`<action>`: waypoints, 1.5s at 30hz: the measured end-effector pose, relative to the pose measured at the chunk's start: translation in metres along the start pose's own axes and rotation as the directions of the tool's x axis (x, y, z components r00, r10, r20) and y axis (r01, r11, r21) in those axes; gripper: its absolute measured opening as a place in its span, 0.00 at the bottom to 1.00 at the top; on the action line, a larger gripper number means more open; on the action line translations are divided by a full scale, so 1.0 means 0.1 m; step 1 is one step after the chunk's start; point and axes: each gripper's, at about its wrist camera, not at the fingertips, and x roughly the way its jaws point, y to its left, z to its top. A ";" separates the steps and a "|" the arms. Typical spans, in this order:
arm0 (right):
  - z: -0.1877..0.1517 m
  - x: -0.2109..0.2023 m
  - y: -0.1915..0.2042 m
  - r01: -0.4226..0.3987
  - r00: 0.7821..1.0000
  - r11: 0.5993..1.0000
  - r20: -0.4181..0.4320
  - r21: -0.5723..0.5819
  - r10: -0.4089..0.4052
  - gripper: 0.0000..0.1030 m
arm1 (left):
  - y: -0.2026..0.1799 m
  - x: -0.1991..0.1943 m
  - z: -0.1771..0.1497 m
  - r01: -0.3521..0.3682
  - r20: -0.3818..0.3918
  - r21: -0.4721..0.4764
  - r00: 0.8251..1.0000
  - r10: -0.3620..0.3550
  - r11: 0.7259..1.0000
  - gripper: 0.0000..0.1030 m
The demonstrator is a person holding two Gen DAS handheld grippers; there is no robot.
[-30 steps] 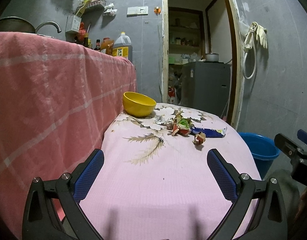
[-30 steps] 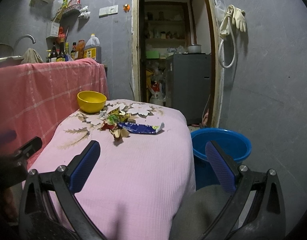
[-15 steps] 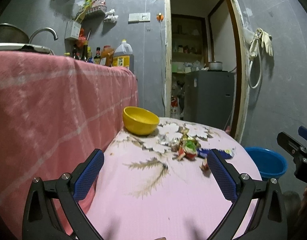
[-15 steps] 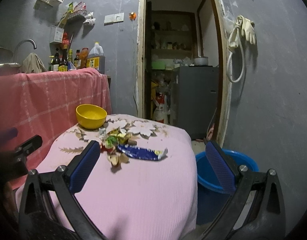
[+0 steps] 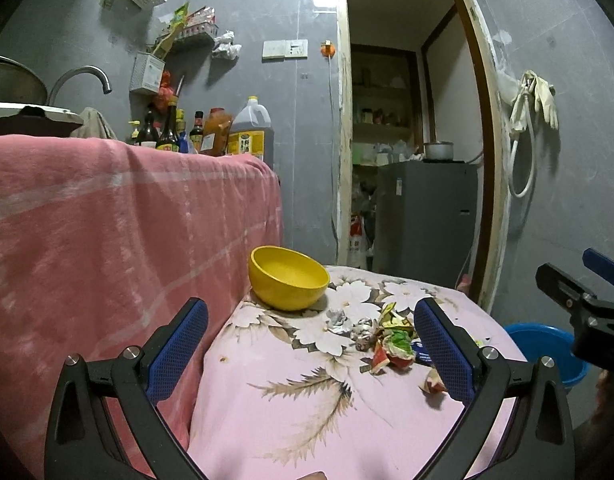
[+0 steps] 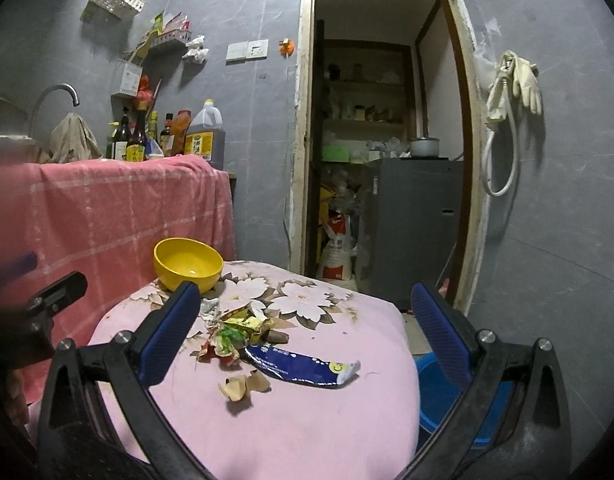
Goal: Collect trash
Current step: 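Move both tools toward the trash pile on the table, then grasp the green crumpled wrapper with left gripper while right gripper grasps brown paper scrap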
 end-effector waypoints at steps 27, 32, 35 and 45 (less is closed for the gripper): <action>-0.64 1.17 0.19 -0.248 0.804 0.967 -0.544 0.057 0.238 0.88 | -0.08 1.14 -0.38 0.169 -0.494 -0.019 0.856 -0.156 0.985 0.66; -0.72 1.36 0.19 -0.264 0.753 0.960 -0.602 0.097 0.268 0.76 | -0.14 1.24 -0.44 0.202 -0.551 -0.012 0.816 -0.176 0.979 0.56; -0.74 1.42 0.20 -0.273 0.741 0.955 -0.608 0.112 0.283 0.64 | -0.15 1.28 -0.43 0.220 -0.563 -0.024 0.803 -0.195 0.975 0.54; -0.73 1.45 0.04 -0.263 0.750 0.950 -0.583 0.168 0.311 0.28 | -0.37 1.39 -0.38 0.294 -0.566 -0.019 0.785 -0.252 0.956 0.48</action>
